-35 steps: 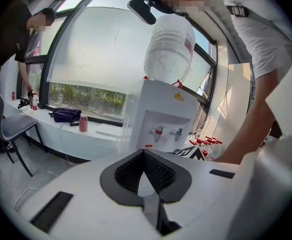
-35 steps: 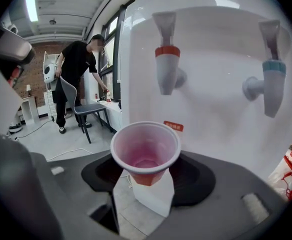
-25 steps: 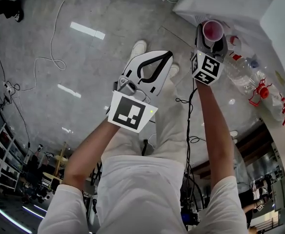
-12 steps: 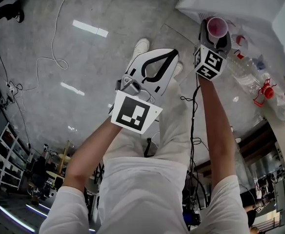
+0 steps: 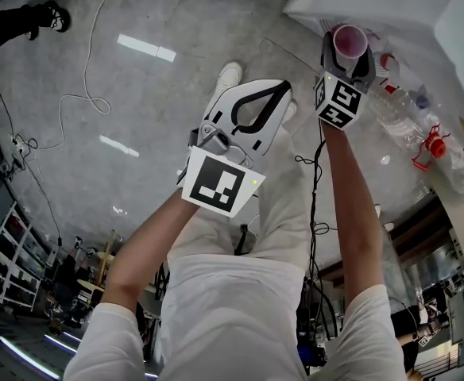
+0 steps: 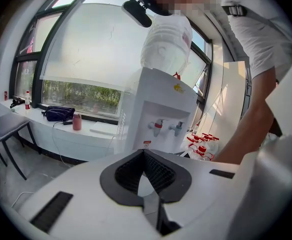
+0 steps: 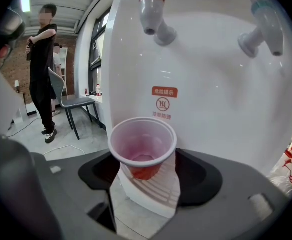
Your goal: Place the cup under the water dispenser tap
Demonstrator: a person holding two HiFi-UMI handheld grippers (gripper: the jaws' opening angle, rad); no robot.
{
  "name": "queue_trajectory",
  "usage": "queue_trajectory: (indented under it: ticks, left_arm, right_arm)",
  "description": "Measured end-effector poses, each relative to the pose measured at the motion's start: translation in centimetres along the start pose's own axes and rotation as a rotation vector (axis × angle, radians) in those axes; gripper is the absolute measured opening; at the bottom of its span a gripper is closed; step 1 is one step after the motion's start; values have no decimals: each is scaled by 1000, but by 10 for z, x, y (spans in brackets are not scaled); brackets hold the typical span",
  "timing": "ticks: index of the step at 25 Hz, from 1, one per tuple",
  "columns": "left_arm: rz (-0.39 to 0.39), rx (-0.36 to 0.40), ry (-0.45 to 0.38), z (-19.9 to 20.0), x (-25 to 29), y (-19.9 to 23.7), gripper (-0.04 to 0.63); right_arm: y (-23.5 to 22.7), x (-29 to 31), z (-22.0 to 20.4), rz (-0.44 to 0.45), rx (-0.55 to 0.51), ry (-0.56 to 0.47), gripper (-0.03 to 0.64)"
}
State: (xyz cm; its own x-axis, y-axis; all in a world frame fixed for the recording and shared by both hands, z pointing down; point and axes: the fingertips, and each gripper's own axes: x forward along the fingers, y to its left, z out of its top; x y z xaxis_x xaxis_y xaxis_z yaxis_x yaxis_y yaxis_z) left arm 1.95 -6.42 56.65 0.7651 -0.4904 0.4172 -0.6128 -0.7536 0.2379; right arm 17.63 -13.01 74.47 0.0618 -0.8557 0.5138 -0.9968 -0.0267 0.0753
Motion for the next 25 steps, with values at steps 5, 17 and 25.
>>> queue_trajectory:
  ticks: [5,17,25]
  left_arm:
    - [-6,0,8,-2,-3,0,6]
    - [-16,26,3,12,-12,-5,6]
    - [-17,46,1,28,-25,-10,6]
  right_arm:
    - [4,-4,-3,14,-7,15,362]
    - [7,-29,-1,33,-26,55,370]
    - [10,-60,13,14,-6,103,364]
